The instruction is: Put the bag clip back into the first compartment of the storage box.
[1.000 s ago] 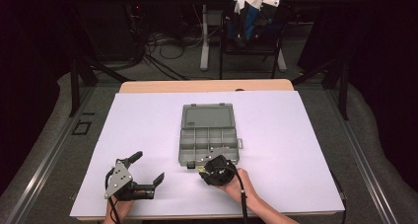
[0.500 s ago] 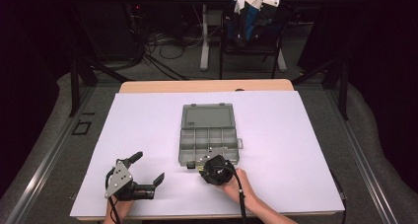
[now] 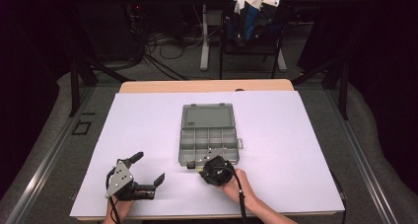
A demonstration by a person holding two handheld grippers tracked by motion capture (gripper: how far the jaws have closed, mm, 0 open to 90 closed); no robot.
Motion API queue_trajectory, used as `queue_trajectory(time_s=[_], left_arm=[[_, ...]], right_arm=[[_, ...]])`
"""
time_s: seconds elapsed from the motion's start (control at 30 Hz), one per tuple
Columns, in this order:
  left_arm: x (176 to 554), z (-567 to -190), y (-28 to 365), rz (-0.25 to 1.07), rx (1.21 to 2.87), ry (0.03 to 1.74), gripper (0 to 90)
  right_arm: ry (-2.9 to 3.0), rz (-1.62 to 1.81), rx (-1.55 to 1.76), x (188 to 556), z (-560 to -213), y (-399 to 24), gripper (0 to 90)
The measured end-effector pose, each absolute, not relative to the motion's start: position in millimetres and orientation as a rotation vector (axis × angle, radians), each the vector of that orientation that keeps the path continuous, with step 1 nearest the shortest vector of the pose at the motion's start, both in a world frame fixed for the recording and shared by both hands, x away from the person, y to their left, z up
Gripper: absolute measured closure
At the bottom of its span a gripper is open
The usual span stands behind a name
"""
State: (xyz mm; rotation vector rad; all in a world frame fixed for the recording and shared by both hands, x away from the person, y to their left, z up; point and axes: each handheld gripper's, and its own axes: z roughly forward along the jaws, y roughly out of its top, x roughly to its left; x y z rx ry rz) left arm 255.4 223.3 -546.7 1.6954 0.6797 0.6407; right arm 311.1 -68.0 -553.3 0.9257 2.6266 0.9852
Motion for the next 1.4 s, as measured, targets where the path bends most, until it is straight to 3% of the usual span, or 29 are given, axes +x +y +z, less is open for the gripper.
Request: queue_trajectory(time_s=[1.4], left_arm=[[256,-547,224,0.644,1.699,0.68,0.0]], right_arm=[[2.63,1.062,0.872,306,-536,-80,80.9]])
